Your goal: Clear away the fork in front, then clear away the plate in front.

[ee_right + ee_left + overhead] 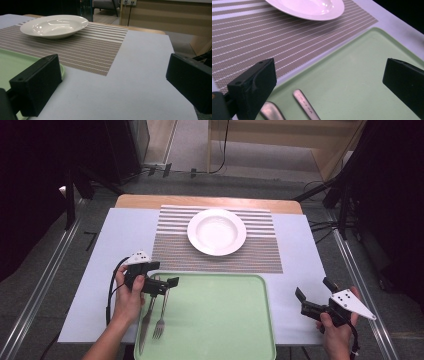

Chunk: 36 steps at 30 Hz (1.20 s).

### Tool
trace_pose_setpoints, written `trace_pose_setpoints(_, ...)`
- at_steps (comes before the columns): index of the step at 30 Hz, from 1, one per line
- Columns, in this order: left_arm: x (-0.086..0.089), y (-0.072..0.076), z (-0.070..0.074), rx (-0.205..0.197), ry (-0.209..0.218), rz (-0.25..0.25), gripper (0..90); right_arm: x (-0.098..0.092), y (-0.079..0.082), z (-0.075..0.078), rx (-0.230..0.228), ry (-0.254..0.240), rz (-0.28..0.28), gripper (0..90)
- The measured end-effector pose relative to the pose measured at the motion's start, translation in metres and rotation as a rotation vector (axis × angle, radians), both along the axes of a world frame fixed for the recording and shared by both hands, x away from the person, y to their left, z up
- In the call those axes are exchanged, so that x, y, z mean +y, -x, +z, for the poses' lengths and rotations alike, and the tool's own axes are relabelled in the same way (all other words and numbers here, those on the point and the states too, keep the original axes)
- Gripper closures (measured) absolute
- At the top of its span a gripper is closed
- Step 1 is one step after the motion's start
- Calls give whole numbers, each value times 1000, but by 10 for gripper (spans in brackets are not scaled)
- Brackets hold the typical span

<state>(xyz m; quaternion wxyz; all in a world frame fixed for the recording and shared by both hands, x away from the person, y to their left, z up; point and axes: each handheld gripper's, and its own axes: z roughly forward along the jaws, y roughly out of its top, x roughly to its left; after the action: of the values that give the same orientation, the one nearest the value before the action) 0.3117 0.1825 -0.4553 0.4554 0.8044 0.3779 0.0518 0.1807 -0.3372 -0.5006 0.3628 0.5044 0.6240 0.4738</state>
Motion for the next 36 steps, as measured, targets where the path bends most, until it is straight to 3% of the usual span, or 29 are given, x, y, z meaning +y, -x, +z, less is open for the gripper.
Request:
trace_pose_setpoints(5,0,-6,5,-44,-10,15,0,0,1,0,-1,0,2,0)
trace_pose_setpoints(10,-1,-15,11,-58,-5,23,0,0,0,0,-4,0,3,0)
trace_pose_setpoints(14,-2,-22,14,-87,-37,37,0,0,0,1,-3,-2,3,0)
trace_pose_setpoints(31,-16,-57,17,-41,19,7,0,-1,0,1,-6,-1,9,0)
trace_pose_setpoints(36,-19,-66,15,-35,32,24,0,0,1,1,-1,-7,8,0)
